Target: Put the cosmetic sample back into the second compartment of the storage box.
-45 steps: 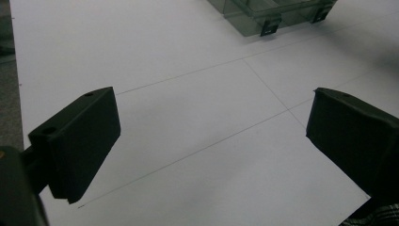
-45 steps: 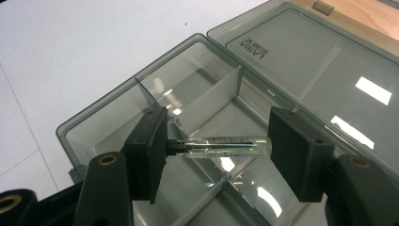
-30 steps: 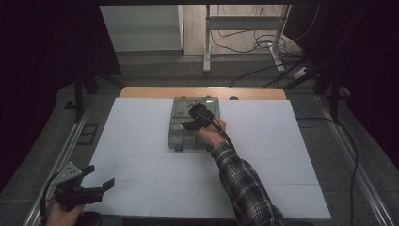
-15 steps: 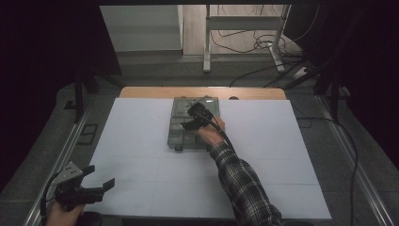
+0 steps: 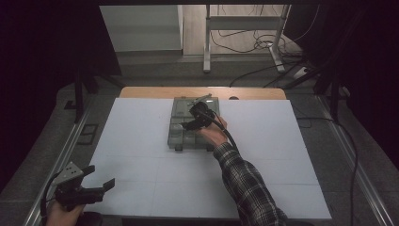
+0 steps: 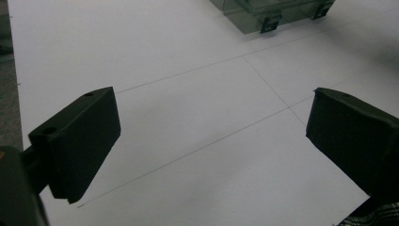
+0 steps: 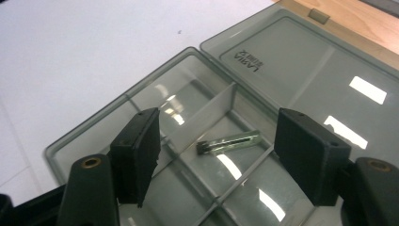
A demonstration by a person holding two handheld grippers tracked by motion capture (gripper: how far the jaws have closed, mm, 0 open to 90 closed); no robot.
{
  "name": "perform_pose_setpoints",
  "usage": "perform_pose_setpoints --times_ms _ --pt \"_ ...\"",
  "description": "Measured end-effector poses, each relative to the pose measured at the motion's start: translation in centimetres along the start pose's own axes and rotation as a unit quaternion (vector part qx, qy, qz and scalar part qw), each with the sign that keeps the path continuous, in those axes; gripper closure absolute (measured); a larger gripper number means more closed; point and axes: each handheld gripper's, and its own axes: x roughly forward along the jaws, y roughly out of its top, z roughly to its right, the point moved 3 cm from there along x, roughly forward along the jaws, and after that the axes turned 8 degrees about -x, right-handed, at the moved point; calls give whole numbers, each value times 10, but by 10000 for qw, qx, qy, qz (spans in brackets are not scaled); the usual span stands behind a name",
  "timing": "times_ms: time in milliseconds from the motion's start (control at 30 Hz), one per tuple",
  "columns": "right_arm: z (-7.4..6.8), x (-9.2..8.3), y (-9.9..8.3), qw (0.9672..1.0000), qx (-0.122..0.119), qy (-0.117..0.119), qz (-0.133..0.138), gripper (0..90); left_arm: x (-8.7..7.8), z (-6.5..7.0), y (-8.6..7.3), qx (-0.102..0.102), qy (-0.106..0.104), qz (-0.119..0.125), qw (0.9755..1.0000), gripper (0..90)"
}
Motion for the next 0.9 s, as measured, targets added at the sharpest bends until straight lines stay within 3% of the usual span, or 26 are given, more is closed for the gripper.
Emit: perform_pose_setpoints --times_ms 400,900 --pt "-8 -16 -5 9999 -70 110 -26 301 0 0 0 -1 1 -5 10000 40" --pt "-19 -32 -17 9995 -79 318 22 210 1 0 0 -23 4 4 10000 41"
